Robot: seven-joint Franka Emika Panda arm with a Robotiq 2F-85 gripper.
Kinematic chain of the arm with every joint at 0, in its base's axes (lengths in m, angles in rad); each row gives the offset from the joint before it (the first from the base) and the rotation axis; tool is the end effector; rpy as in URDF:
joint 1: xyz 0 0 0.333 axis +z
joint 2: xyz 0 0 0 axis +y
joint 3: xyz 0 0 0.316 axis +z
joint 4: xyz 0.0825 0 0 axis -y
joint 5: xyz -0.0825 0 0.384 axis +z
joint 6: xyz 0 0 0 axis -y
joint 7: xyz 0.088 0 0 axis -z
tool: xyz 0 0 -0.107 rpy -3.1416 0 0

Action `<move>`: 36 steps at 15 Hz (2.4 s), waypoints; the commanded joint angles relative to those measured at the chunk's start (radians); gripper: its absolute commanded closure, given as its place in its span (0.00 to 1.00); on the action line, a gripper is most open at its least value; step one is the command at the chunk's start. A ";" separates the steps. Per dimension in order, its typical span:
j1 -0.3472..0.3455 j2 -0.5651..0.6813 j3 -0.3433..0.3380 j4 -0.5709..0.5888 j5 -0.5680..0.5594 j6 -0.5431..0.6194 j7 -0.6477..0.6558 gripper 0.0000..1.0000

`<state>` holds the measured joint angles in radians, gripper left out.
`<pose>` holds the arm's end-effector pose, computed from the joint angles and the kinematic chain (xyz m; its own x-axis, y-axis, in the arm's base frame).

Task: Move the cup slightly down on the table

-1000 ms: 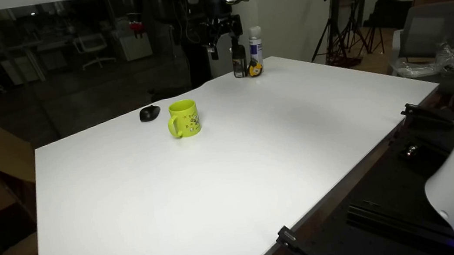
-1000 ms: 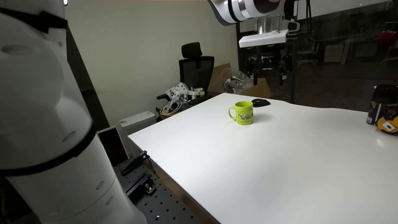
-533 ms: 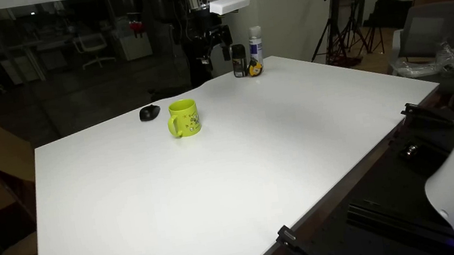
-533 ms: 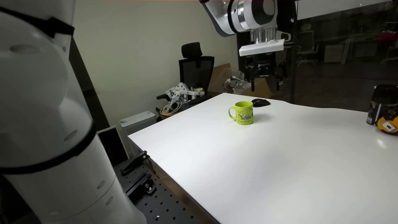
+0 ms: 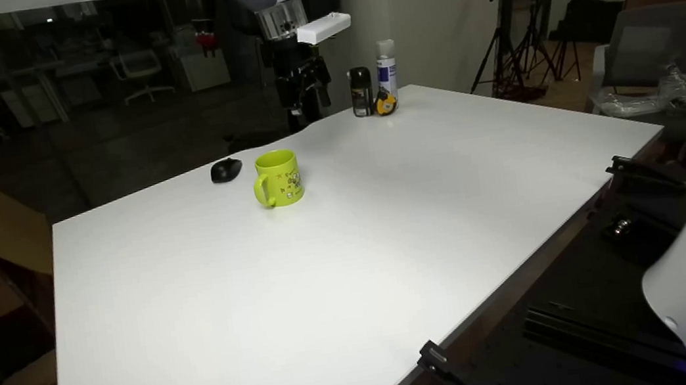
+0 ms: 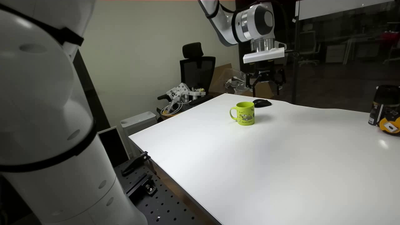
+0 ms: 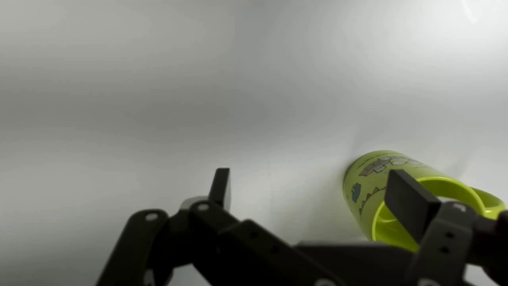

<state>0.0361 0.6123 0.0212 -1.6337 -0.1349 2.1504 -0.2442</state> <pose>0.6773 0.0316 0.2539 0.9245 0.3624 -0.1179 0.3715 -0.9261 0.0664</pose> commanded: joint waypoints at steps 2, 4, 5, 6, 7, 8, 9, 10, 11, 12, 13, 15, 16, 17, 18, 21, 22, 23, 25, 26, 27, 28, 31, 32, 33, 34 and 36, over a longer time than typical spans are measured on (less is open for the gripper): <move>0.012 0.055 0.012 0.070 -0.037 -0.018 -0.033 0.00; 0.025 0.097 0.017 0.129 -0.059 -0.045 -0.057 0.00; 0.034 0.124 0.020 0.168 -0.070 -0.059 -0.069 0.00; 0.042 0.146 0.023 0.202 -0.081 -0.072 -0.080 0.00; 0.051 0.174 0.024 0.243 -0.092 -0.088 -0.090 0.00; 0.058 0.201 0.027 0.284 -0.101 -0.106 -0.104 0.00; 0.065 0.230 0.031 0.327 -0.108 -0.120 -0.121 0.00; 0.078 0.265 0.034 0.378 -0.117 -0.135 -0.135 0.00; 0.058 0.186 0.035 0.244 -0.096 -0.079 -0.108 0.00; 0.067 0.211 0.036 0.281 -0.103 -0.091 -0.115 0.00; 0.074 0.231 0.037 0.308 -0.106 -0.098 -0.118 0.00; 0.077 0.250 0.037 0.332 -0.108 -0.104 -0.124 0.00; 0.077 0.253 0.037 0.337 -0.108 -0.106 -0.127 0.00; 0.076 0.253 0.037 0.339 -0.108 -0.108 -0.128 0.00; 0.076 0.270 0.036 0.363 -0.089 -0.095 -0.087 0.00; 0.073 0.296 0.037 0.389 -0.040 -0.018 -0.003 0.00; 0.076 0.302 0.032 0.392 -0.031 0.008 0.024 0.00; 0.077 0.310 0.030 0.397 -0.026 0.028 0.038 0.00; 0.082 0.323 0.023 0.407 -0.021 0.052 0.067 0.00; 0.085 0.328 0.023 0.410 -0.021 0.059 0.074 0.00; 0.089 0.329 0.022 0.408 -0.021 0.067 0.082 0.00; 0.093 0.324 0.024 0.397 -0.020 0.081 0.085 0.00; 0.119 0.291 0.020 0.345 -0.028 0.125 0.121 0.00; 0.131 0.275 0.020 0.326 -0.025 0.128 0.147 0.00; 0.140 0.263 0.022 0.310 -0.023 0.131 0.162 0.00; 0.147 0.248 0.022 0.297 -0.012 0.132 0.196 0.00; 0.140 0.297 0.030 0.353 -0.021 0.119 0.147 0.00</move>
<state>0.1750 0.9065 0.0506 -1.2860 -0.1553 2.2728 -0.0984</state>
